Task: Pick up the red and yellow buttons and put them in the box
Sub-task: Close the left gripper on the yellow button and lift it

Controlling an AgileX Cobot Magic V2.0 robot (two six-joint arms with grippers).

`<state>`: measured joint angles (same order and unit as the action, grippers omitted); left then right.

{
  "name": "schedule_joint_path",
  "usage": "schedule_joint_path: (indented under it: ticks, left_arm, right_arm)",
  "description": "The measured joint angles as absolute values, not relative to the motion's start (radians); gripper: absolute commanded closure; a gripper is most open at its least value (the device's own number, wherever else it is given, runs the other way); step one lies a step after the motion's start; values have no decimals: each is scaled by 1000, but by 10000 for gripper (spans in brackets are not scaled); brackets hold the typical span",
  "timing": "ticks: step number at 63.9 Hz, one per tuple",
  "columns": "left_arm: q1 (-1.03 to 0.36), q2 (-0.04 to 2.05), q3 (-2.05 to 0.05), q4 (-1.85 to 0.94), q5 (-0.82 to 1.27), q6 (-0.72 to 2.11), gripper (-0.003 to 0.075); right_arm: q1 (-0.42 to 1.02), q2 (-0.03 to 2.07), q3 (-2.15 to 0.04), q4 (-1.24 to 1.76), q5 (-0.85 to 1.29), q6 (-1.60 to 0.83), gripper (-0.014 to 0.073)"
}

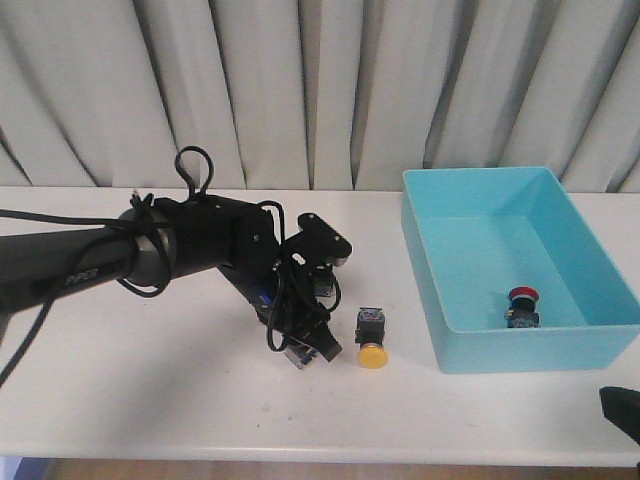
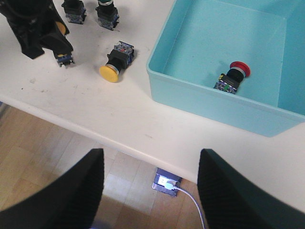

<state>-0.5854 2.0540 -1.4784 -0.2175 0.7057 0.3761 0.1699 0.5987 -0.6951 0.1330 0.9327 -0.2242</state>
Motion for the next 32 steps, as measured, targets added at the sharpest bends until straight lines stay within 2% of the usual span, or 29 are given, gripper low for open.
schedule_joint_path:
  ticks: [20,32]
  left_arm:
    - [-585,1844,-1467,-217,773,376,449]
    - [-585,1663,-1321,-197,716,376,449]
  right_arm:
    - [170,599,-695,133,934,-224,161]
    - [170,599,-695,133,938,-224,161]
